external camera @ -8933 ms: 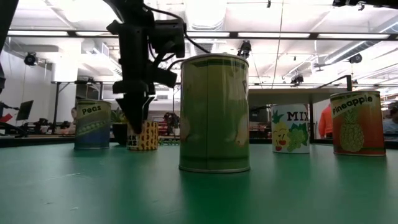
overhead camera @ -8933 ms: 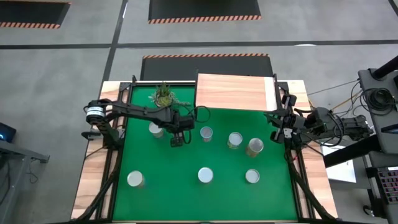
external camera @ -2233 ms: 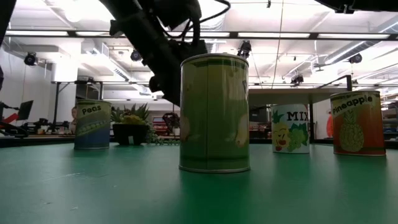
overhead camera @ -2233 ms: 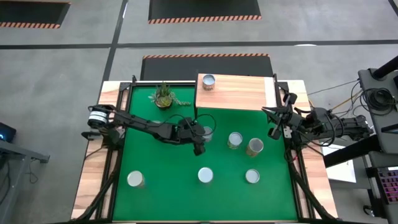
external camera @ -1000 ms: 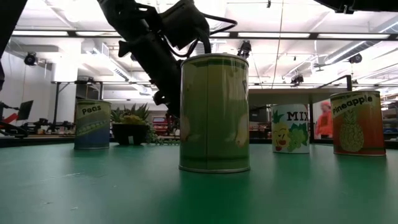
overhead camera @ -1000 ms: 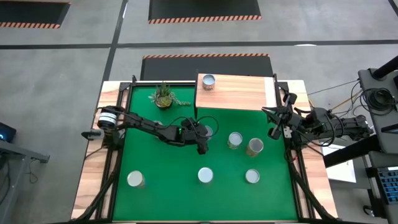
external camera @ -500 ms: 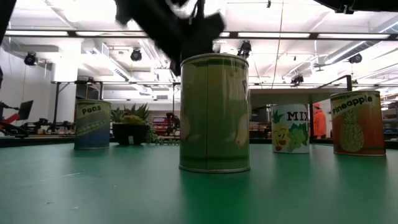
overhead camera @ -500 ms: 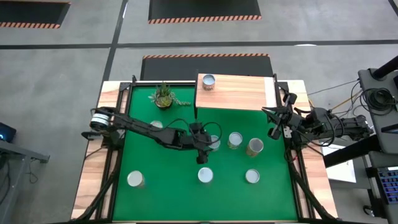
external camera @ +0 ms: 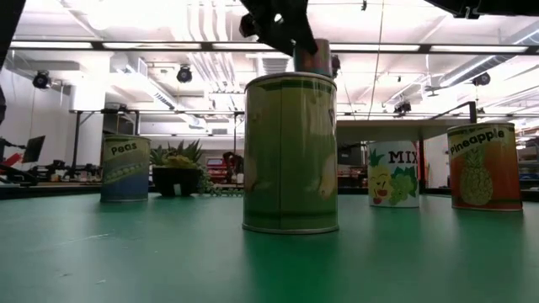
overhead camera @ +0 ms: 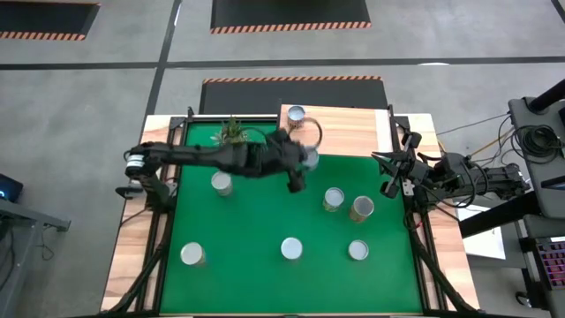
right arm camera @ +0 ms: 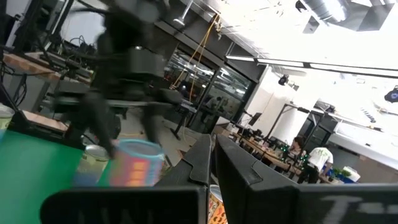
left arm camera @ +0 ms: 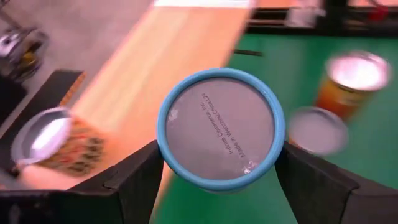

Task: Pick and place cans onto a shelf
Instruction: Put the canned corn on the shelf

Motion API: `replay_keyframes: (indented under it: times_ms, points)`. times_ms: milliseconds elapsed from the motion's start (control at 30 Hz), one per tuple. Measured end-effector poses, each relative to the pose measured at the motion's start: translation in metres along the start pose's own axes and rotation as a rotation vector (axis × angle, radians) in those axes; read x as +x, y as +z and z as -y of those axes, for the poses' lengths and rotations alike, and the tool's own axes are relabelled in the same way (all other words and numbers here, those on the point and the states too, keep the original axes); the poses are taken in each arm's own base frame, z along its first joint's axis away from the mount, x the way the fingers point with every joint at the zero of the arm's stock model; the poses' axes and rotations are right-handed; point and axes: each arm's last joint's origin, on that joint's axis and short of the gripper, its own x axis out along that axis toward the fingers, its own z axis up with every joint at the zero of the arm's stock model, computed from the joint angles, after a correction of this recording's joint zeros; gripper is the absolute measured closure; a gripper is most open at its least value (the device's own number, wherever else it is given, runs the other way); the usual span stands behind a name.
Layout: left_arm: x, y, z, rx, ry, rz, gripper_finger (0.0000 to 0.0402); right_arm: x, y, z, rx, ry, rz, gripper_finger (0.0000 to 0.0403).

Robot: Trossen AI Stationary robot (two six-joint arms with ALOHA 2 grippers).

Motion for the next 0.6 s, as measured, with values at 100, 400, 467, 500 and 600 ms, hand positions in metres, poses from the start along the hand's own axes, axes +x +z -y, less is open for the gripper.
replay_keyframes:
  times_ms: [100,400,467,500,600]
  points:
    - [0.01,0.001,-0.026,-0.061,0.052,-0.014,0.0129,0.0,0.0,0.0,-0.001,0.0,0.0,0.039]
    - [0.033,-0.012,-0.072,-0.203,0.11,-0.096,0.0129,0.0,-0.001,-0.001,-0.022,0.005,-0.01,0.039]
    - [0.035,-0.013,-0.075,-0.222,0.118,-0.104,0.0129,0.0,-0.001,-0.001,-0.021,0.005,-0.01,0.039]
    - [0.035,-0.014,-0.075,-0.226,0.119,-0.104,0.0129,0.0,-0.001,-0.001,-0.021,0.005,-0.01,0.039]
    - [0.037,-0.016,-0.074,-0.221,0.119,-0.121,0.0129,0.0,-0.001,-0.001,-0.021,0.005,-0.01,0.039]
